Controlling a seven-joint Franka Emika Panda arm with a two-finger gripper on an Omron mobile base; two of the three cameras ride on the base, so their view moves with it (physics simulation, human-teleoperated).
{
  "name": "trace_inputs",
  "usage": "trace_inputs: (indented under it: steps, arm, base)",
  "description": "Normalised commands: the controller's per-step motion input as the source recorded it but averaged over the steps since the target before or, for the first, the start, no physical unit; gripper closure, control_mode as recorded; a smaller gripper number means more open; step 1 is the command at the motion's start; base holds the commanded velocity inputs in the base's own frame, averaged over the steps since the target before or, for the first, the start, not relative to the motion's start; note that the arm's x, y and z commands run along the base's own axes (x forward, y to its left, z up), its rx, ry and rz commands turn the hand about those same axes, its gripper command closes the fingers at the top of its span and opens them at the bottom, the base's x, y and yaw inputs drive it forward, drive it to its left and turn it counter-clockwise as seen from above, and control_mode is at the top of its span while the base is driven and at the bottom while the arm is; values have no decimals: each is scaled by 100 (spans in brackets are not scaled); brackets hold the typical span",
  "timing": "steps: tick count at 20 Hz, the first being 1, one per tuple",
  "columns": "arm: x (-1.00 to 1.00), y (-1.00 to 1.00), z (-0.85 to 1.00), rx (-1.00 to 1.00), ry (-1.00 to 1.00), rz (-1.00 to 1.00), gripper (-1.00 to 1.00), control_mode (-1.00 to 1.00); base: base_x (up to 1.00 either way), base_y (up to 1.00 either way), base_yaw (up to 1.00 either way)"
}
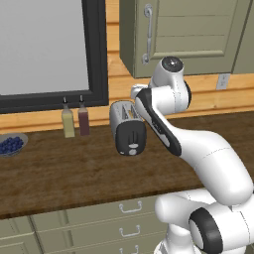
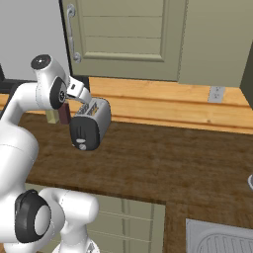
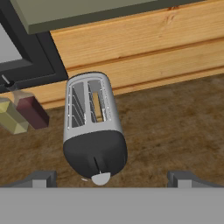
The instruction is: Start the toaster. Once the lever pops up, take the bread to the plate on the dining counter.
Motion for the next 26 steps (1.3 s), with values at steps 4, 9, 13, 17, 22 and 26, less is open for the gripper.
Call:
trace_inputs:
  steps: [4, 9, 13, 17, 22, 26]
  arm:
    - [0, 0, 0, 0, 0, 0, -100, -100]
    - [0, 0, 0, 0, 0, 0, -100, -100]
    - [0, 0, 0, 0, 0, 0, -100, -100]
    - [0, 0, 0, 0, 0, 0, -100, -100]
    - [0, 0, 0, 0, 0, 0, -100, -100]
    - [0, 0, 0, 0, 0, 0, -100, -100]
  base:
    - [0, 0, 0]
    - [0, 0, 0]
    - [0, 0, 0]
    - [0, 0, 0]
    - [0, 0, 0]
    - [0, 0, 0]
